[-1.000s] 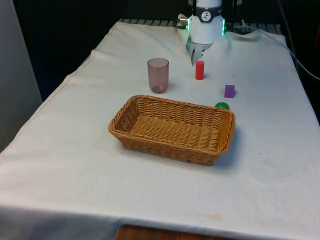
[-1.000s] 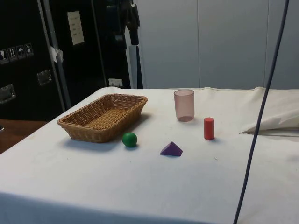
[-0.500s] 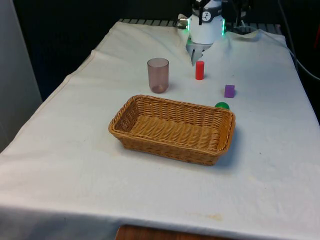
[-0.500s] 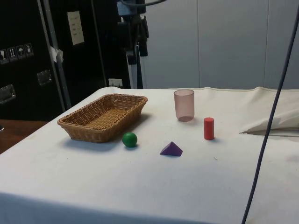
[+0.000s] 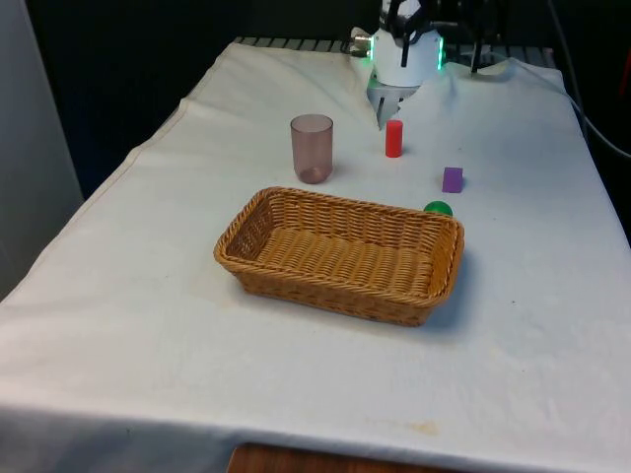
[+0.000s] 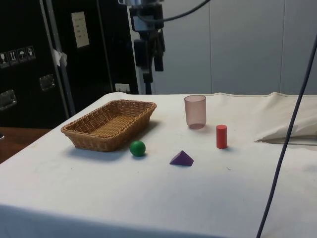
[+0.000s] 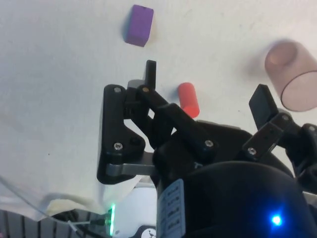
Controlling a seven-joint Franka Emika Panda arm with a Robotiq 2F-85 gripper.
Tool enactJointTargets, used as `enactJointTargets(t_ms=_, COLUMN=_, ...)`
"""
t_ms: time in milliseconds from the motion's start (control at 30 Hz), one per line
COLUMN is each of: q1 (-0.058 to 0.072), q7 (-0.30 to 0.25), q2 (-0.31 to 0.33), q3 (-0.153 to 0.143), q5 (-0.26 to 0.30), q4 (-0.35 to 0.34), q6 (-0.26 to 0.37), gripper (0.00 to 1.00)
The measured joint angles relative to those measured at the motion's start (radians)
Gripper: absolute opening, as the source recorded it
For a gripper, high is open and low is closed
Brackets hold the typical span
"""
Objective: Pick up the triangular block and place it into the basket.
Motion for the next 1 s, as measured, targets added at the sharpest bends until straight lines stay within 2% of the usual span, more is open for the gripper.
enactJointTargets(t_ms=200, q1=0.000, q7=0.020, q2=-0.004, q3=0.006, q5=-0.007, q4=-0.068, q6=0.083, gripper=1.00)
enactJointTargets(t_ms=633, q1=0.000, q7=0.048, q2=-0.004, q3=0.006, q5=-0.023, q4=-0.182, q6=0.220, gripper=1.00)
enactJointTargets(t_ms=767, q1=-0.003, q7=0.049, q2=0.030, q3=-0.003, q5=-0.023, q4=-0.205, q6=0.281, gripper=1.00)
enactJointTargets(t_ms=1000, q1=-0.003, q7=0.050, q2=0.076, q3=-0.013, q5=-0.017, q4=-0.207, q6=0.322, gripper=1.00)
